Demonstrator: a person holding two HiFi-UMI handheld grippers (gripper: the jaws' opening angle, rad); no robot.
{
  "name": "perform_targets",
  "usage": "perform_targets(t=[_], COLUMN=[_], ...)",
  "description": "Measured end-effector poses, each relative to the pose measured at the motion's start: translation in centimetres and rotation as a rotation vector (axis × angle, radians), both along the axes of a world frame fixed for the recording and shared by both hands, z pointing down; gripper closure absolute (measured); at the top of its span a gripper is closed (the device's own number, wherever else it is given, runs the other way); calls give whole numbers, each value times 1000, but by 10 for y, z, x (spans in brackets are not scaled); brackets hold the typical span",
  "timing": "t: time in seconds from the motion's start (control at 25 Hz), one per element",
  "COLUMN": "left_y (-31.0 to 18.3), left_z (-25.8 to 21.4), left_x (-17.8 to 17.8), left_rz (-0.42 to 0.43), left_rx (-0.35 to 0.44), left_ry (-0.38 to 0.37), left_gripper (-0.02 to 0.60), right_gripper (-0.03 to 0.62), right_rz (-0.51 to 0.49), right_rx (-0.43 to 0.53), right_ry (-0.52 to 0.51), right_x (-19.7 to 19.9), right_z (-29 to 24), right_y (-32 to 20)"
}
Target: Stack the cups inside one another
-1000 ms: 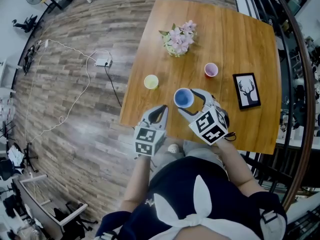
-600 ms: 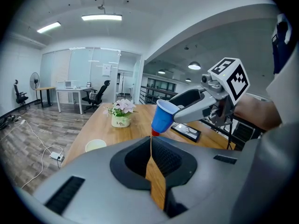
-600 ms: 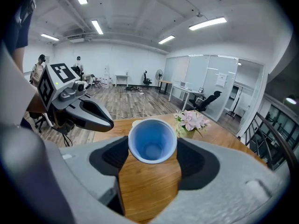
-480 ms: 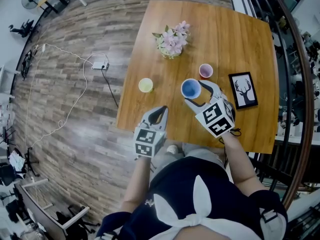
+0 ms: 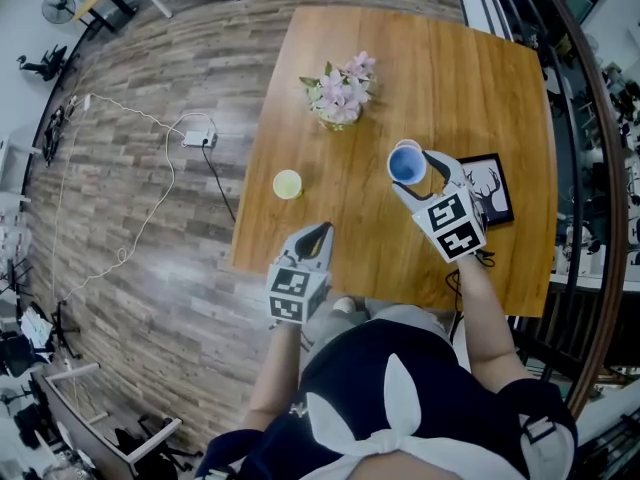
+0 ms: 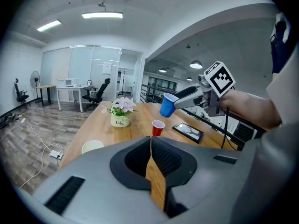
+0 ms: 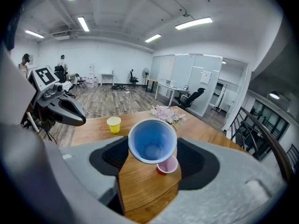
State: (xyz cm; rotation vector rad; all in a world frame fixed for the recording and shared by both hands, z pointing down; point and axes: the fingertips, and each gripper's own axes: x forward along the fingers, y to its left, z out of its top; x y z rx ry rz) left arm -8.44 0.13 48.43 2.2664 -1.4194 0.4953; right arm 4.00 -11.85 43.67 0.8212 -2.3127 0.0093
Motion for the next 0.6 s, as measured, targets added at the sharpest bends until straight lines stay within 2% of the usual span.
perform_targets(t=[0.28, 0.6], left_y=[-9, -24], left_z=[6, 12], left_x=[-5, 4], left_rz=[-20, -5], left_rx=[-29, -59], left_ry=[-11, -15], left_gripper=[558, 558], right_gripper=[275, 275], right_rz=[41, 74], right_rx=[-10, -42], right_ry=[5, 3], right_x=[16, 29], right_z=[8, 23], right_y=[-30, -53])
